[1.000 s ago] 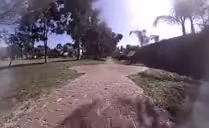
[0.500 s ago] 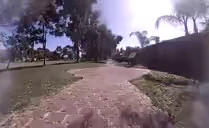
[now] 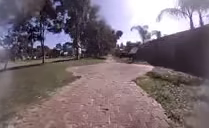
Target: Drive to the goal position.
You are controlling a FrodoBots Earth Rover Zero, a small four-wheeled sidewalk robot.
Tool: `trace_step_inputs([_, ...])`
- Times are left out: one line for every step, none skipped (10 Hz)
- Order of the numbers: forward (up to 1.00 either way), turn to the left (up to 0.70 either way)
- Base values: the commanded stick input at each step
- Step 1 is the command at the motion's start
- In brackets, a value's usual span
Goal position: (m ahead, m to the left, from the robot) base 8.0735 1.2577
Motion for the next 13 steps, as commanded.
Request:
trace_step_inputs([0.70, 0.00])
trace_step_inputs([0.70, 0.00])
trace_step_inputs([0.70, 0.00])
trace_step_inputs([0.70, 0.00])
trace_step_inputs([0.70, 0.00])
trace_step_inputs([0.70, 0.00])
trace_step_inputs([0.70, 0.00])
trace_step_inputs([0.70, 0.00])
trace_step_inputs([0.70, 0.00])
trace_step_inputs([0.70, 0.00])
trace_step_inputs([0.70, 0.00])
trace_step_inputs([0.70, 0.00])
trace_step_inputs([0.70, 0.00])
